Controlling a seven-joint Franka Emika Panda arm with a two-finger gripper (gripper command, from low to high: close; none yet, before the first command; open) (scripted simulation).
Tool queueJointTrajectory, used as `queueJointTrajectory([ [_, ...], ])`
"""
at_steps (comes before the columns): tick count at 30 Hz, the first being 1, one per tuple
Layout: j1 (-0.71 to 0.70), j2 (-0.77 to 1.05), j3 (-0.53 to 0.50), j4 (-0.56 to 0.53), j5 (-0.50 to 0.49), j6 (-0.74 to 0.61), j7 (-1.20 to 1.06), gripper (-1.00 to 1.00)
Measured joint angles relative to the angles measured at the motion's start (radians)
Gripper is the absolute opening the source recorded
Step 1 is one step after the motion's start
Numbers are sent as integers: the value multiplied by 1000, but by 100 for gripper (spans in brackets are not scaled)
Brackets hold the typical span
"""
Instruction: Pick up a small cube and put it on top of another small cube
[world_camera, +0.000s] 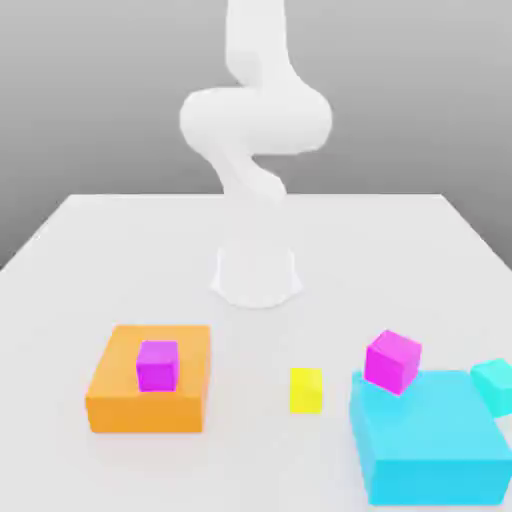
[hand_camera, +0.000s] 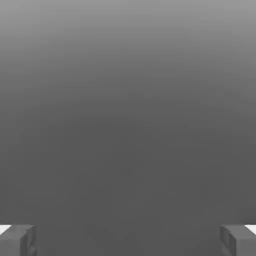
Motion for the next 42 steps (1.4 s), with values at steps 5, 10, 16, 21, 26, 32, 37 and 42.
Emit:
queueJointTrajectory([
  [5, 54, 127, -4, -108, -65, 98, -164, 0],
  [10, 103, 250, -27, -212, -114, 192, -333, 0],
  [16, 163, 396, -68, -337, -149, 308, -554, 0],
  [21, 218, 514, -108, -442, -150, 406, -760, 0],
  [26, 286, 628, -143, -548, -87, 507, -1011, 0],
  [32, 349, 747, -145, -589, 38, 608, -1206, 0],
  [37, 324, 841, -100, -567, 116, 683, -1257, 0],
  [42, 258, 938, -27, -552, 151, 763, -1287, 0],
])
